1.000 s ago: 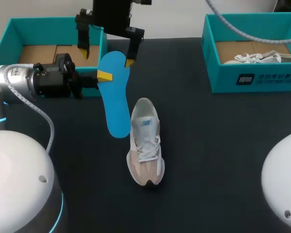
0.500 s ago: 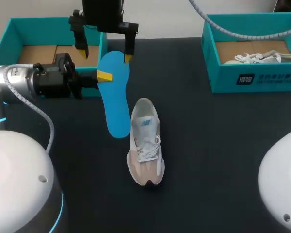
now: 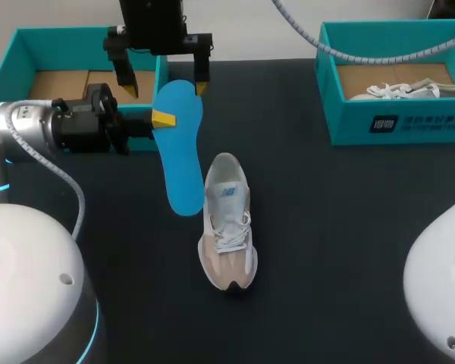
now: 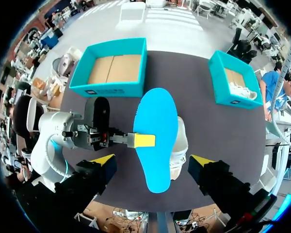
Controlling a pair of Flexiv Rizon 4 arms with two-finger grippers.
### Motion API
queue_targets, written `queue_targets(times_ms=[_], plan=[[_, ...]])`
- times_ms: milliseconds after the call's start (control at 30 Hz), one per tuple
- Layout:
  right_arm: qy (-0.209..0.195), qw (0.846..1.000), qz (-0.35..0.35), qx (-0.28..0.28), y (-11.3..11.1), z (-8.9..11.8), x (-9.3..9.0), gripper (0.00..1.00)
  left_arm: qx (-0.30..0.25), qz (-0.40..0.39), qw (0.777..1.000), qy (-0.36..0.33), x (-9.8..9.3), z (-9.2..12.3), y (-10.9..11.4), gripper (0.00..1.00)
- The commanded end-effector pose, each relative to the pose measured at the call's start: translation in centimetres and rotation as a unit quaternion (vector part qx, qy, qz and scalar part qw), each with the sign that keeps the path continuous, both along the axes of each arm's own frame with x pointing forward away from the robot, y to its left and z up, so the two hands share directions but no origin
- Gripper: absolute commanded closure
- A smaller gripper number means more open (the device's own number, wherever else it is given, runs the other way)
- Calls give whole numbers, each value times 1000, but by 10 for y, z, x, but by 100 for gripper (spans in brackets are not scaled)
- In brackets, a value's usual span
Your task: Take the shoe out of the shoebox, open the shoe tongue, remove and reinsert the insole, then place the shoe into the shoebox
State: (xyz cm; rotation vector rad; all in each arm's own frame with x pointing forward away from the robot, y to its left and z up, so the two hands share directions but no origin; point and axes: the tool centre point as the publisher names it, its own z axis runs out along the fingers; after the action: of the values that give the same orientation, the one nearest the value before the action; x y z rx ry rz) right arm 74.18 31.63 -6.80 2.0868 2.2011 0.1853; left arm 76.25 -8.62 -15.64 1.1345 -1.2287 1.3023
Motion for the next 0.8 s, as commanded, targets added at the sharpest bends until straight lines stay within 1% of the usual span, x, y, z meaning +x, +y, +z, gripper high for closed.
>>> queue_targets(times_ms=[33,233,267,300,333,400,467,500,600,700,800], plan=[[0,1000,0,0,0,0,1,0,1,0,1000,0,-1,0,0,100],[0,1000,0,0,0,0,1,0,1,0,1000,0,-1,0,0,100],[2,1000,-1,21,-2,-2,0,0,1,0,1000,0,-1,0,0,100],[-2,1000,-1,28,-4,-2,-1,0,1,0,1000,0,-1,0,0,100],[1,999,-2,51,-7,-3,-2,0,1,0,1000,0,-1,0,0,100],[-13,998,-10,65,-11,-4,-3,0,1,0,1000,0,-1,0,0,100],[-8,997,-7,82,-15,-4,-4,0,1,0,1000,0,-1,0,0,100],[-18,995,-9,98,-19,-3,-4,0,1,0,1000,0,-1,0,0,100],[-19,993,-6,120,-24,-3,-4,0,1,0,1000,0,-1,0,0,100],[-33,983,-13,180,-34,-4,-4,0,1,0,1000,0,-1,0,0,100],[-34,976,-11,215,-40,-5,-4,0,1,0,1000,0,-1,0,0,100]])
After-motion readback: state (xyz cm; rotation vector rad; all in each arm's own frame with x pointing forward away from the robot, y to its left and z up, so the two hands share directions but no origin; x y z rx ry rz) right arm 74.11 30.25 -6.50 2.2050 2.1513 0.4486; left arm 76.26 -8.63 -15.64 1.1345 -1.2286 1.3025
